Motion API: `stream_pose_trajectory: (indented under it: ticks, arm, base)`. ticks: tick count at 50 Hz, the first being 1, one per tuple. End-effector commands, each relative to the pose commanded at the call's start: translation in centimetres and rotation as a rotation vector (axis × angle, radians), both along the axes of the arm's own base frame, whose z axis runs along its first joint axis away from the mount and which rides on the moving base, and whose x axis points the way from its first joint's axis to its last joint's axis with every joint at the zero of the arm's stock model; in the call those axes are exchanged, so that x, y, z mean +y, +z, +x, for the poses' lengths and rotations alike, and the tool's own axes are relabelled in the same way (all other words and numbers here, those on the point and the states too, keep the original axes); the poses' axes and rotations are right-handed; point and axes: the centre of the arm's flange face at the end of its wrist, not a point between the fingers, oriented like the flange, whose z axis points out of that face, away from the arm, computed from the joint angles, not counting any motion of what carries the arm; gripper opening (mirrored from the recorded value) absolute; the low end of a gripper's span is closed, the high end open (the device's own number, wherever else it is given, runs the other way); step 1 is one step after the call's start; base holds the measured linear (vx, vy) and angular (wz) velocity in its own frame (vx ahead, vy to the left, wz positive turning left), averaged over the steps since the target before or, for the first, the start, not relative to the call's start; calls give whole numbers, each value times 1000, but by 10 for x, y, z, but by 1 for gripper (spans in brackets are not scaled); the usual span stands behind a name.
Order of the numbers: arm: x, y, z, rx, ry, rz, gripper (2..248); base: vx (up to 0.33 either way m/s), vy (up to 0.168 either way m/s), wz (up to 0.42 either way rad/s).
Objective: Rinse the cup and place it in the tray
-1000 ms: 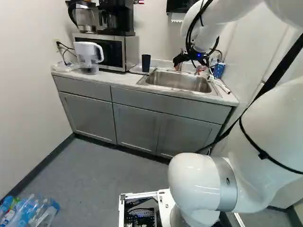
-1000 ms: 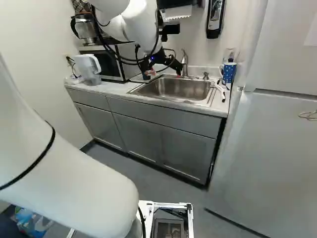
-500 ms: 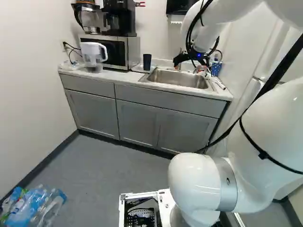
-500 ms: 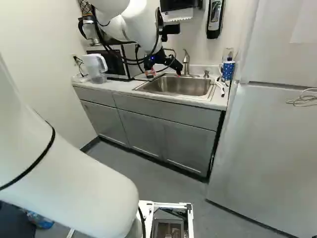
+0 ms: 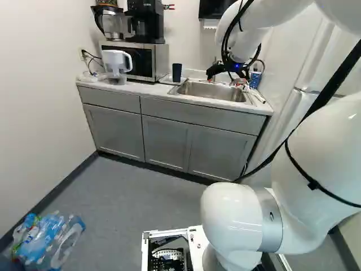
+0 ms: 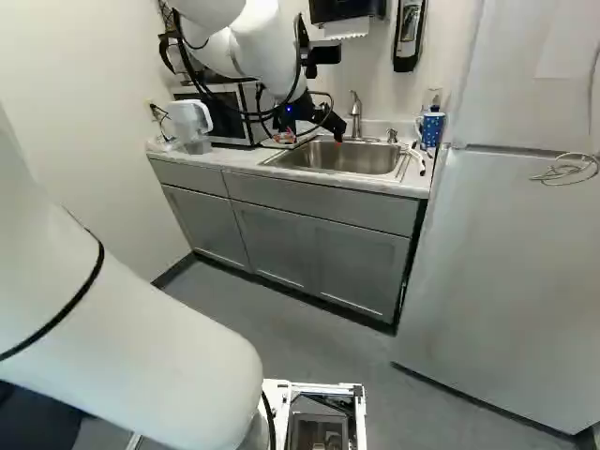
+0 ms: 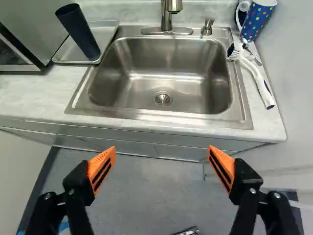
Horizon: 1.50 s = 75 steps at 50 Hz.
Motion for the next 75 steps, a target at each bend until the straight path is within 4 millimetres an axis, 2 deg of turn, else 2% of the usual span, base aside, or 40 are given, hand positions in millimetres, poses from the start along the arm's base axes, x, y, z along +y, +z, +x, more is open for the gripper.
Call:
stream_pose_trajectory:
  ticks: [42,58,75]
  arm:
    - [1,-4,0,-5,3,-2,247]
    - [6,-16,-1,-20,13,-7,247]
    - [13,-37,-3,-47,31,-15,247]
  base:
    - [-27,10,3]
    - [0,0,0]
    - [0,0,0]
